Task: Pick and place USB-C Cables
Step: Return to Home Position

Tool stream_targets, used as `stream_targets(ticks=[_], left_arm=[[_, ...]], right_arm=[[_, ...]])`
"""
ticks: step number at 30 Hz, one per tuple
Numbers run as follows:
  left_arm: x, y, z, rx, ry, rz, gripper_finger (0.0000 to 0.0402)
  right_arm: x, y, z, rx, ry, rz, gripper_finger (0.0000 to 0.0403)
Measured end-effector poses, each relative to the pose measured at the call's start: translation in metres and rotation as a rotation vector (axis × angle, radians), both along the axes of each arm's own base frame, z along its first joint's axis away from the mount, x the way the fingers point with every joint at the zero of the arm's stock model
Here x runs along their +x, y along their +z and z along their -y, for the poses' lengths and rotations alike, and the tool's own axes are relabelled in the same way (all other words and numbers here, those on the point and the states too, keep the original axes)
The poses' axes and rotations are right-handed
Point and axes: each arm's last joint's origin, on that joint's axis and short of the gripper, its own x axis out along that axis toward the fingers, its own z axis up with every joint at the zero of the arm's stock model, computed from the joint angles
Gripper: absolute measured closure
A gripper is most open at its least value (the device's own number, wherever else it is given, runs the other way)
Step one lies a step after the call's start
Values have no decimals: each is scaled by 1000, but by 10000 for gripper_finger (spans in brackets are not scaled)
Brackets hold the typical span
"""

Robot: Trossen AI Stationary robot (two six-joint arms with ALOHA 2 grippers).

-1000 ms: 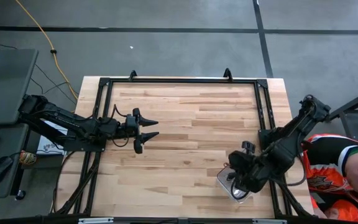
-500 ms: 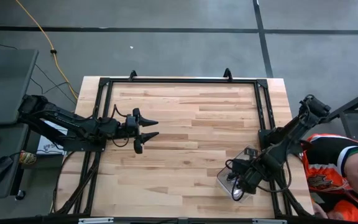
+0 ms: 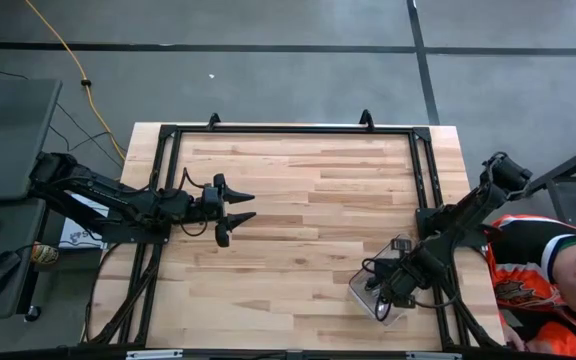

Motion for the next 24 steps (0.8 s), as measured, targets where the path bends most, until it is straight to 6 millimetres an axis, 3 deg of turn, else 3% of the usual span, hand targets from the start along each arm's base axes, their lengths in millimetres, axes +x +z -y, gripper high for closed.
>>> stream_targets(ticks=[24], left_arm=[[0, 0, 0, 0, 0, 0, 190]], right_arm=[[3, -6, 0, -8, -52, 74, 373]])
